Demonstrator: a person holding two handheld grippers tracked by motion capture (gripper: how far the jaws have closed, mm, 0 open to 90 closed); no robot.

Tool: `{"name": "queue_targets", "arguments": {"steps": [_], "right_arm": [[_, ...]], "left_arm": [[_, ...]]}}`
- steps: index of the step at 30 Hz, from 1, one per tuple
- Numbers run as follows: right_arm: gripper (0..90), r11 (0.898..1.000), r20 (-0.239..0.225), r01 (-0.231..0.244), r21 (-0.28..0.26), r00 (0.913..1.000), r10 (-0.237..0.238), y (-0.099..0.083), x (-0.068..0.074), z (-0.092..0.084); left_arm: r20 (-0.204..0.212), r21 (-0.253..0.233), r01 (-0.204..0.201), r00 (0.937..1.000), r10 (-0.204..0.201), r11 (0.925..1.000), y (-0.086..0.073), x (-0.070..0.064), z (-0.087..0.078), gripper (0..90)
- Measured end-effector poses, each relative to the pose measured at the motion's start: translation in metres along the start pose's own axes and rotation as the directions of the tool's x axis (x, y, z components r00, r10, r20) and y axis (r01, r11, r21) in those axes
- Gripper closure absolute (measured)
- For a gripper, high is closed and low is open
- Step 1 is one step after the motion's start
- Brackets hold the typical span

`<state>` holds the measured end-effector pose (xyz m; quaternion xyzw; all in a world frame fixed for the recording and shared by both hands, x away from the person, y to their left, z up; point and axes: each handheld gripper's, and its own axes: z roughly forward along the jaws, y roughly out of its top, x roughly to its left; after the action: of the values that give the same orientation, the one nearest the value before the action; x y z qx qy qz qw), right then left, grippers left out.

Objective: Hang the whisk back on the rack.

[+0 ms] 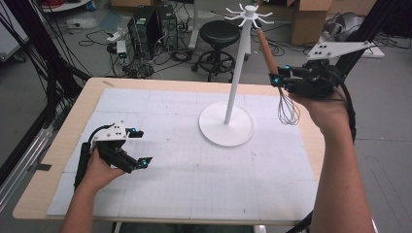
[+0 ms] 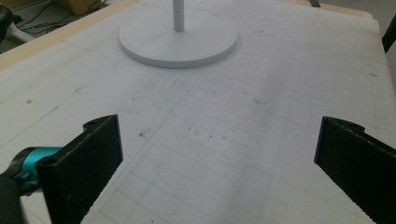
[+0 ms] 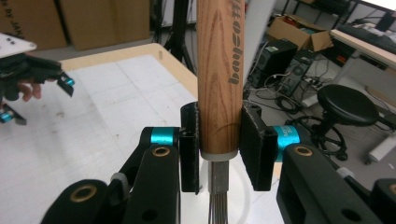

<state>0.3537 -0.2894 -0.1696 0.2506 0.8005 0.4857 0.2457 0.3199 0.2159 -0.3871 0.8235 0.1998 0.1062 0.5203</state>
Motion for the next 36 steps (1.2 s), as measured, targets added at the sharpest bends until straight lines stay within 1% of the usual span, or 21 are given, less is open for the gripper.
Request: {"name": "queue_targets", "arguments": {"steps": [1,4,7,11,14,15,17,21,22,26,28,30,32,34,36], "right_arm": [[70.8,1.0,0.0,-0.016,-0.004,0.9999,0.016,0.0,-0.001,-0.002],[70.8,1.0,0.015,-0.024,-0.015,0.9996,0.025,0.0,-0.007,-0.005],[70.8,0.999,0.03,-0.046,-0.007,0.9985,0.046,-0.001,-0.011,-0.007],[70.8,0.998,0.051,-0.055,0.001,0.9972,0.055,0.0,-0.017,-0.009],[70.8,0.998,0.056,-0.064,-0.001,0.9964,0.064,0.002,-0.021,-0.008],[70.8,0.997,0.057,-0.076,0.002,0.9955,0.076,0.003,-0.022,-0.008],[70.8,0.997,0.062,-0.074,0.001,0.9954,0.074,0.004,-0.024,-0.007],[70.8,0.996,0.075,-0.09,-0.003,0.9931,0.09,0.003,-0.026,-0.008],[70.8,0.995,0.077,-0.095,0.003,0.9926,0.094,0.003,-0.027,-0.008],[70.8,0.995,0.084,-0.097,0.023,0.9919,0.095,0.004,-0.029,-0.005],[70.8,0.995,0.089,-0.099,0.023,0.9913,0.097,0.005,-0.03,-0.004],[70.8,0.995,0.088,-0.095,0.021,0.9918,0.092,0.007,-0.031,-0.002],[70.8,0.995,0.086,-0.099,0.021,0.9915,0.097,0.008,-0.033,-0.001],[70.8,0.995,0.09,-0.1,0.028,0.9912,0.097,0.008,-0.033,0.0],[70.8,0.994,0.084,-0.099,0.036,0.9919,0.096,0.009,-0.032,0.003]], "left_arm": [[-0.002,0.003,-0.001,1.0,0.001,1.0,0.0,0.0,0.0,1.6],[-0.002,0.003,0.001,1.0,-0.001,1.0,0.0,0.0,0.0,1.6],[-0.001,0.008,0.0,1.0,0.0,1.0,0.0,0.0,0.0,1.6],[-0.003,0.006,0.0,1.0,0.0,1.0,0.0,0.0,0.0,1.6],[-0.004,0.006,0.0,1.0,0.0,1.0,0.0,0.0,-0.001,1.6],[-0.006,0.003,0.003,1.0,-0.003,1.0,0.0,0.0,-0.001,1.6],[-0.007,0.008,0.0,1.0,0.0,1.0,-0.001,0.001,-0.002,1.6],[-0.006,0.003,0.005,1.0,-0.005,1.0,-0.001,0.001,-0.001,1.6],[-0.004,0.009,-0.001,1.0,0.001,1.0,-0.001,0.001,-0.001,1.6],[-0.007,0.01,-0.001,1.0,0.001,0.9999,-0.001,0.001,-0.001,1.6],[-0.009,0.008,0.0,1.0,0.0,1.0,-0.001,0.001,-0.002,1.6],[-0.009,0.008,0.0,1.0,0.0,1.0,-0.001,0.001,-0.002,1.6],[-0.009,0.01,0.0,1.0,0.0,0.9999,-0.001,0.001,-0.002,1.6],[-0.009,0.012,0.0,1.0,0.0,0.9999,-0.001,0.001,-0.001,1.7],[-0.009,0.014,0.001,1.0,-0.001,0.9999,-0.001,0.001,-0.001,1.6]]}}
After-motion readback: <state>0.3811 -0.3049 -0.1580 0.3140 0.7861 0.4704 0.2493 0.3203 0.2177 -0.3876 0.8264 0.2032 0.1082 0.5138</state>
